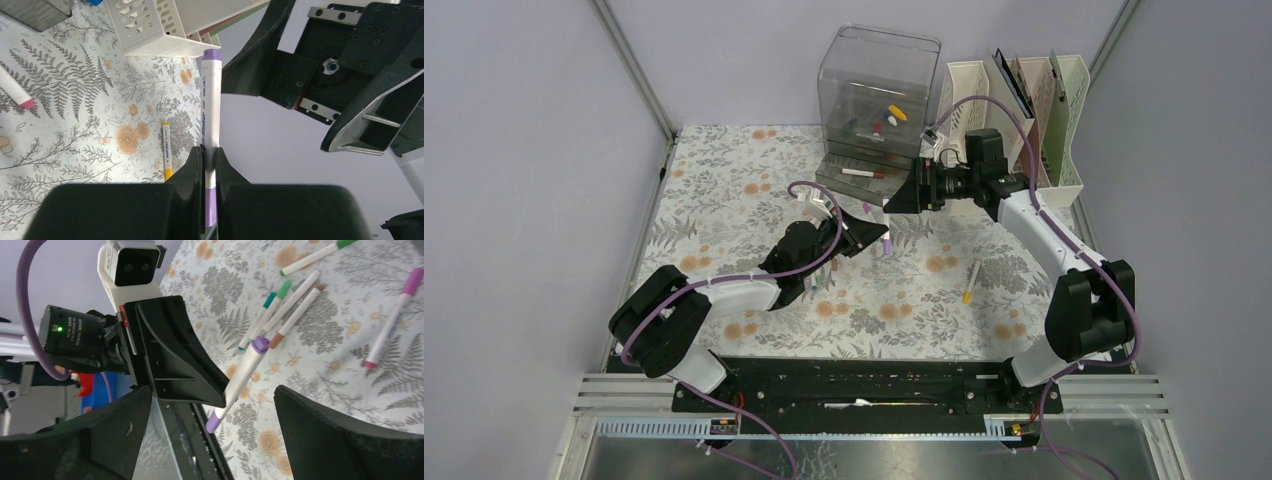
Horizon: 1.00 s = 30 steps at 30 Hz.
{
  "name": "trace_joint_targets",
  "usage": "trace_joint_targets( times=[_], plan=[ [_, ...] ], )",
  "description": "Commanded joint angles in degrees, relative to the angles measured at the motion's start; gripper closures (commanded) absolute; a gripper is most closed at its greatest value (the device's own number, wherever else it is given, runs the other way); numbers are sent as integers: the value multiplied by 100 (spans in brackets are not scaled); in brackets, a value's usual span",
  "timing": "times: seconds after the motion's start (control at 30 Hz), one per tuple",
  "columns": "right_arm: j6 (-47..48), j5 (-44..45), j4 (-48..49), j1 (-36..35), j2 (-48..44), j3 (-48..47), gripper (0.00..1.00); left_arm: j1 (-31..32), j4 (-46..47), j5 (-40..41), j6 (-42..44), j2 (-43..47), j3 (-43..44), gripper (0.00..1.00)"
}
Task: Organize the desk
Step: Place the stationery in the drawer.
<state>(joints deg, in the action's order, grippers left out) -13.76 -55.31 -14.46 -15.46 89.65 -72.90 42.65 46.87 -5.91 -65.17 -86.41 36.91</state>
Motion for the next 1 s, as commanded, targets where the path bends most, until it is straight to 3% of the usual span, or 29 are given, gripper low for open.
trace_joint_targets(
  times=[0.0,0.23,0.5,0.83,0.97],
  plan=[
    [-728,-493,587,-137,-16,177,1,-21,618,-125,108,-27,96,100],
    [-746,-186,547,-316,70,189,8,-21,760,-193,101,-137,161,100],
    [-773,61,419,-323,214,24,37,-25,931,-319,-2,-303,241,100],
    [-532,301,157,-334,378,-84,47,-25,1122,-449,21,-355,291,100],
    [-447,386,94,-334,413,-155,65,-23,1160,-484,-11,-395,293,100]
  ],
)
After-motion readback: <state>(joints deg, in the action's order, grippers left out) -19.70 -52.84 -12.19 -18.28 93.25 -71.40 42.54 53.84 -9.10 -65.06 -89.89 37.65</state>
